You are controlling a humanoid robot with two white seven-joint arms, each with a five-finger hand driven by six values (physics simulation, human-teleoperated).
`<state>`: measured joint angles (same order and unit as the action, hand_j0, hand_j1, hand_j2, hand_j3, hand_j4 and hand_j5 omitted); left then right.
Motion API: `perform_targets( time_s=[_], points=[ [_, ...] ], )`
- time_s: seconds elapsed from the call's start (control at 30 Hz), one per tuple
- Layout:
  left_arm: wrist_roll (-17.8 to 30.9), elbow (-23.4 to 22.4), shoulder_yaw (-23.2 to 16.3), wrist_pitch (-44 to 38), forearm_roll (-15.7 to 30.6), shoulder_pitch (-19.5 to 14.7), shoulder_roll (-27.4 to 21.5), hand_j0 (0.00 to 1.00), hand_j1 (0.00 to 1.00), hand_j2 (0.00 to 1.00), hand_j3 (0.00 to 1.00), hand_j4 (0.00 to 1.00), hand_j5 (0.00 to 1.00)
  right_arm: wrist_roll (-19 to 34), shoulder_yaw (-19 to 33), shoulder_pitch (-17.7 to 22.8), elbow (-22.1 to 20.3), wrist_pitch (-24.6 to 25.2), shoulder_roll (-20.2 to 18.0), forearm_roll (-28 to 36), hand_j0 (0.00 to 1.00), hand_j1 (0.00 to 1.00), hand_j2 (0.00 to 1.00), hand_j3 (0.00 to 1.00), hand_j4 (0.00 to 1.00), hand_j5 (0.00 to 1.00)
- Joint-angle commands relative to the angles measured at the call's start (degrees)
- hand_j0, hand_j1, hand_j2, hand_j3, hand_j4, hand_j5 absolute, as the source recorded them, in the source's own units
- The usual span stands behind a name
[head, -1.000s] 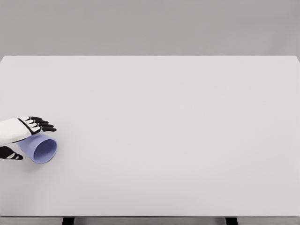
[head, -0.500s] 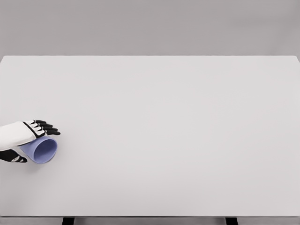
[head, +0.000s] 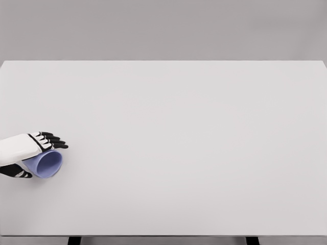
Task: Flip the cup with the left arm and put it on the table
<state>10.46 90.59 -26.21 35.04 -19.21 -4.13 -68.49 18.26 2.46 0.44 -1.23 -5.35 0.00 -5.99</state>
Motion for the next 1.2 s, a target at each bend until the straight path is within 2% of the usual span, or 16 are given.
perform_targets(
  time_s=[0.0, 0.83, 0.93, 0.97, 1.07, 1.17],
  points=[
    [-0.1, 0.0, 0.0, 0.0, 0.1, 0.0, 0.1, 1.00, 1.00, 1.00, 1.00, 1.00, 1.00, 0.0, 0.0, 0.0, 0.0, 0.0, 0.0, 0.0, 1.00, 1.00, 1.00, 1.00, 1.00, 1.00],
    [0.0, -1.4, 0.0, 0.0, -1.4, -0.6, 1.6, 1.00, 1.00, 1.00, 1.00, 1.00, 1.00, 0.0, 0.0, 0.0, 0.0, 0.0, 0.0, 0.0, 1.00, 1.00, 1.00, 1.00, 1.00, 1.00],
    [0.0, -1.4, 0.0, 0.0, -3.0, -0.6, 1.6, 0.72, 0.72, 0.72, 0.72, 0.72, 0.72, 0.0, 0.0, 0.0, 0.0, 0.0, 0.0, 0.0, 1.00, 1.00, 1.00, 1.00, 1.00, 1.00],
    [0.0, -1.4, 0.0, 0.0, -3.0, -0.6, 1.6, 0.66, 0.66, 0.66, 0.66, 0.66, 0.66, 0.0, 0.0, 0.0, 0.0, 0.0, 0.0, 0.0, 1.00, 1.00, 1.00, 1.00, 1.00, 1.00],
    [0.0, -1.4, 0.0, 0.0, -3.1, -0.6, 1.6, 0.51, 0.51, 0.51, 0.51, 0.51, 0.51, 0.0, 0.0, 0.0, 0.0, 0.0, 0.0, 0.0, 1.00, 1.00, 1.00, 1.00, 1.00, 1.00],
    [0.1, -1.3, 0.0, 0.0, -3.1, -0.7, 1.6, 0.47, 0.47, 0.47, 0.47, 0.47, 0.47, 0.0, 0.0, 0.0, 0.0, 0.0, 0.0, 0.0, 1.00, 1.00, 1.00, 1.00, 1.00, 1.00]
  ],
)
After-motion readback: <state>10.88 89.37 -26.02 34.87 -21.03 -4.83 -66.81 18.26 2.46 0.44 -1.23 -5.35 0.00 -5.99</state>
